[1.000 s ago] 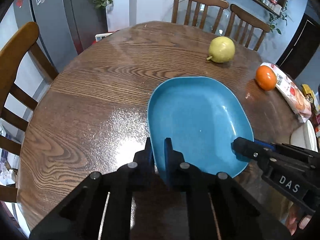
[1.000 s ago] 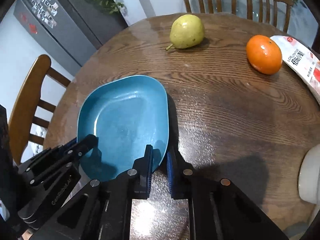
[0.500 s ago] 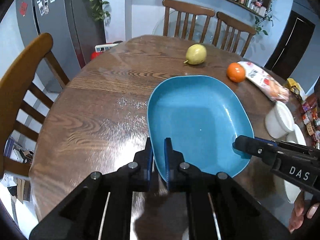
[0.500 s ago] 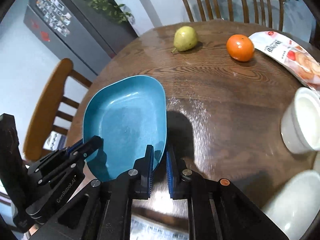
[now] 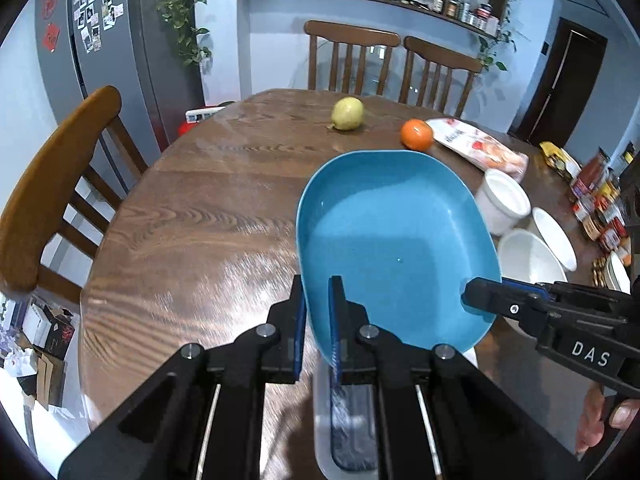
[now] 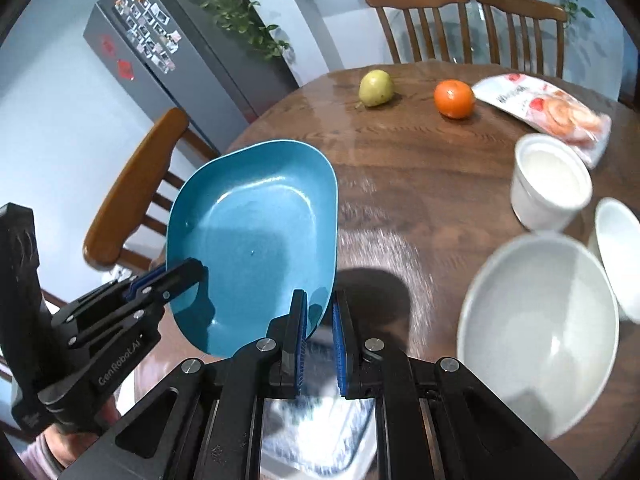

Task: Organize plates and bowls
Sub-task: 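Lift the teal dish and carry it over the stacked plates, then lower the teal dish into the top plate and open both grippers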

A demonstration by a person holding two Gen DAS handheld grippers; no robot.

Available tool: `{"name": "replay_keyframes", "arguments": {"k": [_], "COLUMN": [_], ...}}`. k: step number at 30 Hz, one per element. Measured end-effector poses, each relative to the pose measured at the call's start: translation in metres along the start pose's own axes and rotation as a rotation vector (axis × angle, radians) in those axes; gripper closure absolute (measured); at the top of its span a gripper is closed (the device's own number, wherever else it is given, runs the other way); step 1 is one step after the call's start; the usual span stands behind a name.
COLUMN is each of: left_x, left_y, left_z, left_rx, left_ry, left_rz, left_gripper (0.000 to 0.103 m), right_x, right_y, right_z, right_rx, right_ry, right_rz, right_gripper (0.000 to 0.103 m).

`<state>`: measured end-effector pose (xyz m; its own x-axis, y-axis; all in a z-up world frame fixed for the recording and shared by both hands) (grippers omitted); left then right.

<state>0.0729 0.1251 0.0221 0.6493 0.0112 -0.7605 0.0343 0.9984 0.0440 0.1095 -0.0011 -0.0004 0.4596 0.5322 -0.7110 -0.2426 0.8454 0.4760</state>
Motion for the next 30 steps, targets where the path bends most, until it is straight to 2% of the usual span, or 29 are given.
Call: {"name": "replay_keyframes", "arguments": {"k": [7, 16, 20, 30], "left_x": [-0.012, 0.004, 0.015, 0.022], "left_y": [-0.017, -0.02, -0.022, -0.023], "left_z": [-0.032, -0.07, -0.078, -0.083], "left_rx": [0.039, 0.028, 0.031, 0.06], "left_ry": [0.023, 0.111, 0.153, 0.188], "left_rz": [-0.008, -0.016, -0.019, -0.009], "left_gripper": [0.095, 0.095, 0.095, 0.092], "right_x": [-0.02, -0.007, 0.006, 0.012], "right_y": [-0.008, -0.011, -0.014, -0.004], "right_z": [-0.047, -0.089, -0.098, -0.106], "right_rx": [0.041, 0.068, 0.085, 0.056], "right_ry": [0.031, 0.099, 0.141, 0.181], "right_rz": [0.007, -0.007, -0.019, -0.075], "right_gripper": [0.09, 0.09, 0.09, 0.089]}}
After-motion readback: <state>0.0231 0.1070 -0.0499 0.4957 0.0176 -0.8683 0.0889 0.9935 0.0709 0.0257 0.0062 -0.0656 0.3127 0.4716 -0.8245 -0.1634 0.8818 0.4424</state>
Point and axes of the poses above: each gripper's, at about its wrist camera, not at the fingertips, and x roughly the way its jaws point, y to its left, z to its top, the point moved 1 cm from there along x, roughly the way its jaws point, and after that the axes turned 9 degrees about z, right-handed, at the moved point
